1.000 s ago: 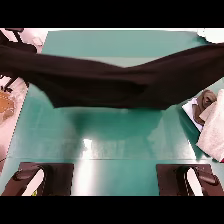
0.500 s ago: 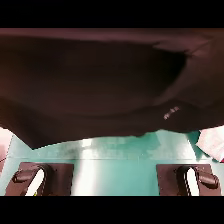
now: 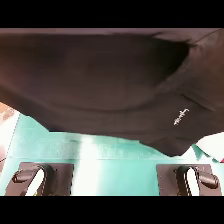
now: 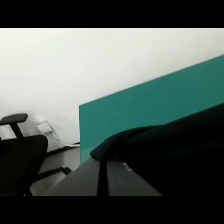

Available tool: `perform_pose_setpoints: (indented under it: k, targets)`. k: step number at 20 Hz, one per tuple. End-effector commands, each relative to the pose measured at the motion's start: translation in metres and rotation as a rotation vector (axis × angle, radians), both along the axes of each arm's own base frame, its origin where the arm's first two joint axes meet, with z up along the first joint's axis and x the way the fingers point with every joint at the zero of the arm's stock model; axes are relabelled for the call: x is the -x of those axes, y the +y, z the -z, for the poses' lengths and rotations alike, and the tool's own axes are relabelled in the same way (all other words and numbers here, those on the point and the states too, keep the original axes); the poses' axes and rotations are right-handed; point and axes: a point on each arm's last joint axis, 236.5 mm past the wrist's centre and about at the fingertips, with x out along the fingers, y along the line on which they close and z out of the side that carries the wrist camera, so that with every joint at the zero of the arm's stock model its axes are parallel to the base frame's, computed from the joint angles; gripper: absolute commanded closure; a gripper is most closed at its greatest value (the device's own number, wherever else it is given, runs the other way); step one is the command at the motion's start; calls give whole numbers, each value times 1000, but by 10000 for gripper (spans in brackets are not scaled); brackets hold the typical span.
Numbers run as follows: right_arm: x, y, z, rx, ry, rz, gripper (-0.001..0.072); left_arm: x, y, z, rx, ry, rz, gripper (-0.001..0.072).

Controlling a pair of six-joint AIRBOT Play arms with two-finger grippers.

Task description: Fold the shirts.

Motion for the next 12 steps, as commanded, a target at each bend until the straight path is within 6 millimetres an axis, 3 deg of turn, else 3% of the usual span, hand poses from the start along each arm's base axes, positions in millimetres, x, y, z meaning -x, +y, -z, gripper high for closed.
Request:
perform_pose_setpoints:
  k: [1, 3, 6, 12]
  targets:
    - [-31, 8, 33, 17, 168, -67, 690, -20, -8, 30, 28, 77, 43, 683]
    - [-60, 8, 69, 17, 324, -114, 690, -38, -15, 51, 69, 114, 79, 683]
    - [-104, -4, 104, -5, 461, -136, 690, -75, -24, 82, 166, 148, 130, 683]
    - [-194, -35, 187, -73, 696, -153, 689, -161, -20, 135, 238, 200, 153, 683]
